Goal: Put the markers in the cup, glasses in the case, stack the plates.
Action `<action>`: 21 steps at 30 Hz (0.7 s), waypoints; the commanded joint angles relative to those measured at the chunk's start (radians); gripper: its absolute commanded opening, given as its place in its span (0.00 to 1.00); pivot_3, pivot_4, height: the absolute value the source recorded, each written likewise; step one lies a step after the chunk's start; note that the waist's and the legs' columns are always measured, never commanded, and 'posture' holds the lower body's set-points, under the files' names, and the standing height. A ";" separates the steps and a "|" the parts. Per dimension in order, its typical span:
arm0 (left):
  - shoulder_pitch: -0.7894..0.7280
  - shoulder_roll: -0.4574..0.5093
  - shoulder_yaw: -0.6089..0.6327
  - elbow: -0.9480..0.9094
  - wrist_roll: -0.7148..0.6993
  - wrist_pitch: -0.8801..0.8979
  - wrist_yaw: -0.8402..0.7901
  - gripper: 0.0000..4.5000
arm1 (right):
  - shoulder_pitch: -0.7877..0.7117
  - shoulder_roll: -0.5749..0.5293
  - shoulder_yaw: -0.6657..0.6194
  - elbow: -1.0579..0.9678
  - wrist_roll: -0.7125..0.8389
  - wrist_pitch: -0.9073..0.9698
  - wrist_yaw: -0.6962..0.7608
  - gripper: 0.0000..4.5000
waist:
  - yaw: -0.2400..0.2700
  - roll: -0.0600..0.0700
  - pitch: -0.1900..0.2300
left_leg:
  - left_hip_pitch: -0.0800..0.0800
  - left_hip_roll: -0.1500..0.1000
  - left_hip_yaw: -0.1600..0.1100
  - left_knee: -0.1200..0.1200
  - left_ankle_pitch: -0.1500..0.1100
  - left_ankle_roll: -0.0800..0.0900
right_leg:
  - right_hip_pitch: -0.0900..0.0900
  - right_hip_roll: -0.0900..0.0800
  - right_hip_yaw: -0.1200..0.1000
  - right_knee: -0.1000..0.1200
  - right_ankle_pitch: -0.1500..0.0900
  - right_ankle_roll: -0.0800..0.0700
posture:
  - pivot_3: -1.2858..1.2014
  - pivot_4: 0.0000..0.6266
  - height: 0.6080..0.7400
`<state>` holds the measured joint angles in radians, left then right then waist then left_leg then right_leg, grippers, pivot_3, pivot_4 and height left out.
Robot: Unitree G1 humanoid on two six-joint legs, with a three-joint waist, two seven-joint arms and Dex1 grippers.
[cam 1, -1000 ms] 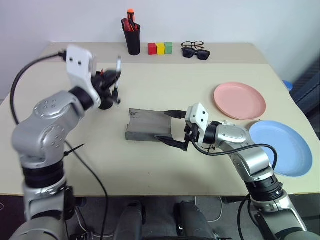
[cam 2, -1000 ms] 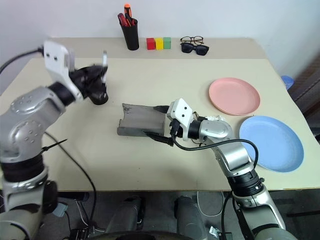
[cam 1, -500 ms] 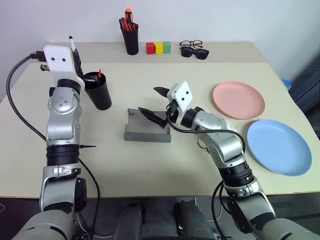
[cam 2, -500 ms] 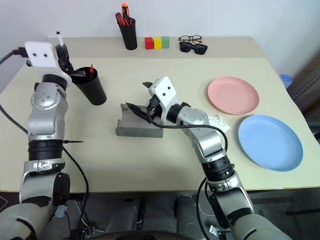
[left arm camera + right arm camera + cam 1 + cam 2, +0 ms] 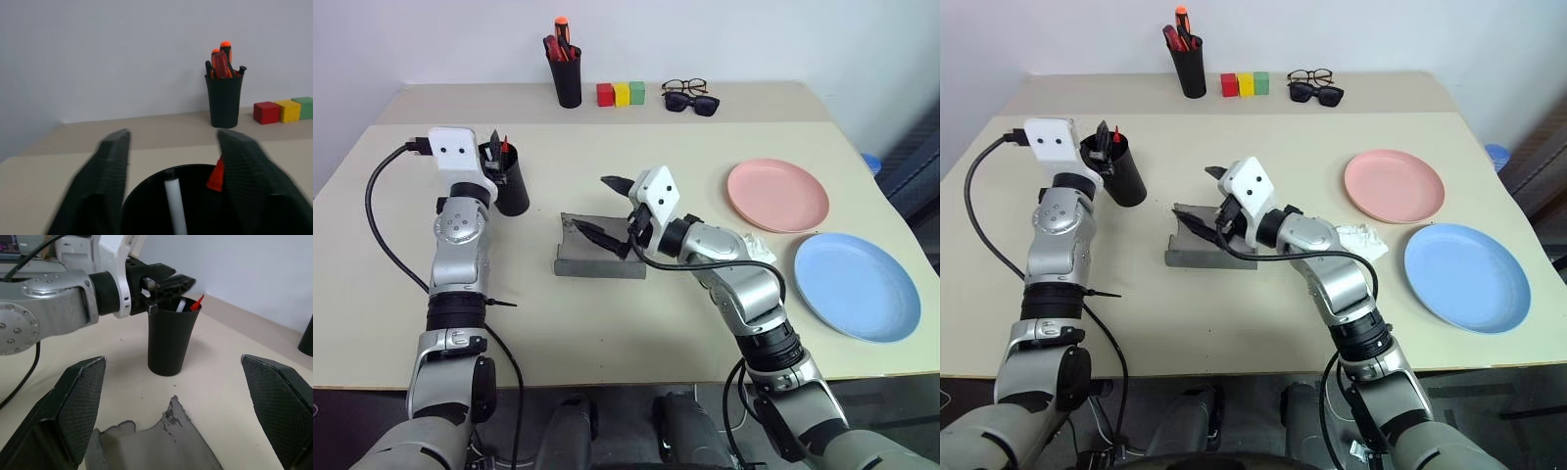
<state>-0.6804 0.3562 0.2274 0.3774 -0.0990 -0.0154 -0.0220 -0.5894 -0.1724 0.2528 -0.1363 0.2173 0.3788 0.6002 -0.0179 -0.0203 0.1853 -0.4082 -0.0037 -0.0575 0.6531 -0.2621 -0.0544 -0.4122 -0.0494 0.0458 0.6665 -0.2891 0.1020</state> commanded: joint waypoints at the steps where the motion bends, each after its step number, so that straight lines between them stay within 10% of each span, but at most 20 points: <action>1: -0.004 0.021 0.032 -0.095 -0.044 -0.021 -0.041 0.76 | -0.009 -0.002 -0.005 -0.057 0.009 -0.005 0.010 1.00 | 0.000 0.000 0.000 | 0.000 0.000 0.000 0.000 0.000 0.000 | 0.000 0.000 0.000 0.000 0.000 0.000 | 0.52 0.24 1.00; 11: 0.218 0.354 -0.144 -0.588 -0.397 0.482 -0.703 0.98 | 0.044 -0.189 -0.104 -0.072 0.035 -0.016 0.114 1.00 | -0.004 0.001 0.000 | 0.001 0.000 0.000 -0.001 0.000 0.000 | 0.001 0.000 0.000 -0.001 0.000 0.000 | 0.52 0.24 1.00; 21: 0.140 0.408 -0.465 -0.470 -0.222 0.535 -0.940 0.98 | 0.138 -0.328 -0.129 -0.132 0.056 0.000 0.214 1.00 | 0.000 0.001 0.001 | 0.002 0.001 0.001 -0.001 0.000 0.000 | 0.004 0.002 -0.001 -0.001 0.000 -0.001 | 0.52 0.24 1.00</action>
<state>-0.5201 0.7696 -0.2048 -0.1091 -0.3624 0.5356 -0.9358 -0.4536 -0.4913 0.1432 -0.2200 0.2583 0.3824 0.8109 -0.0176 -0.0192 0.1860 -0.4063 -0.0030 -0.0561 0.6521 -0.2622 -0.0540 -0.4085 -0.0474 0.0452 0.6650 -0.2894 0.1015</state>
